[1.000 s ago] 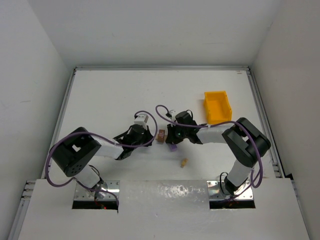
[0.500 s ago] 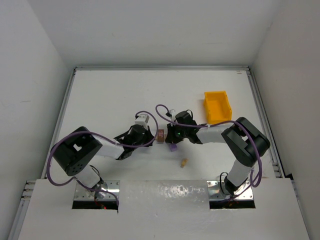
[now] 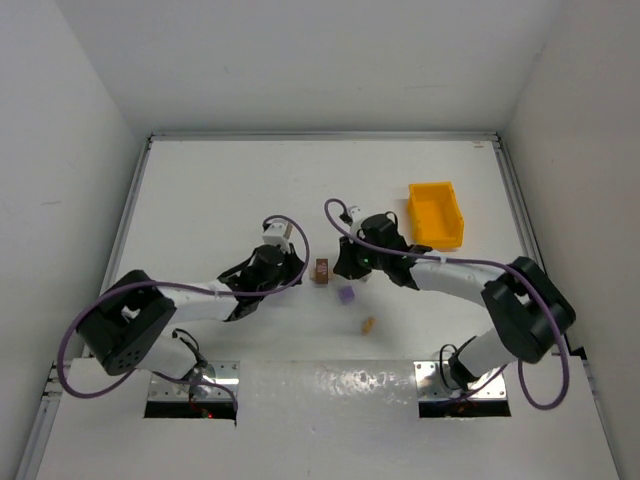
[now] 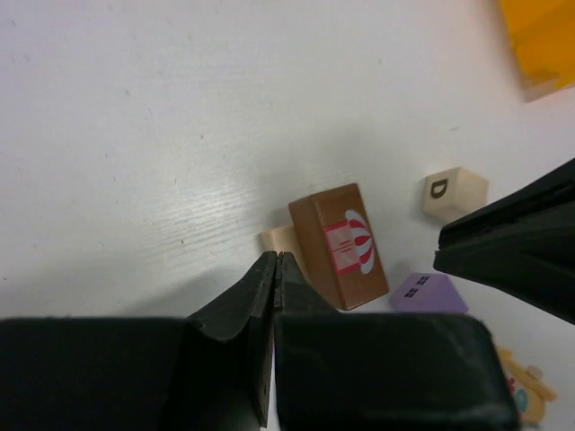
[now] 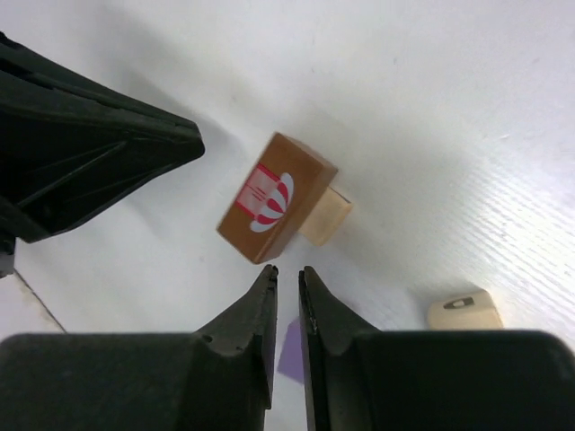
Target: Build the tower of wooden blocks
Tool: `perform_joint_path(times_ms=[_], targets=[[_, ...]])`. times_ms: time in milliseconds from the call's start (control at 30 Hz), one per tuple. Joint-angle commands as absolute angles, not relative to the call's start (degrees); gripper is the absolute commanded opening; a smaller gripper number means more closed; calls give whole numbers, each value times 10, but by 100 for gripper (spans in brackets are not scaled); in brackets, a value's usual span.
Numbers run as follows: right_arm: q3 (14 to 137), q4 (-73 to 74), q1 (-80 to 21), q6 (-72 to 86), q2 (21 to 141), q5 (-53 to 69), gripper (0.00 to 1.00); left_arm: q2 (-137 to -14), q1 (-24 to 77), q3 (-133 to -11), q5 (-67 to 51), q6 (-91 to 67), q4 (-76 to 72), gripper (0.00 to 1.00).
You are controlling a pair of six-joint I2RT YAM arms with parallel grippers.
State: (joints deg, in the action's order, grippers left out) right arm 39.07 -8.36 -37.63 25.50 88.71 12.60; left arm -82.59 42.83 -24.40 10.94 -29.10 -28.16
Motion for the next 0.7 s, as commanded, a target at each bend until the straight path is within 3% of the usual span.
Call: perform_joint_path(times_ms=[0,133,200,300,467,667], targets=[[385,-60,-374,243,822,99,15,-770,436,-255,141,-273,-268,0],[358,-27,-376,238,762,59,23,-703,436,-255,172,-252,-232,0],[343,-17,-379,236,738,51,43,-653,436,-256,185,-242,-222,0],[337,3,-403,228,729,18,54,-573,436,-240,218,-227,-228,0],[355,58,-455,211,751,-55,55,-418,436,-174,299,-205,-244,0],[386,63,-464,216,809,-49,55,-347,435,-134,375,-214,-210,14]])
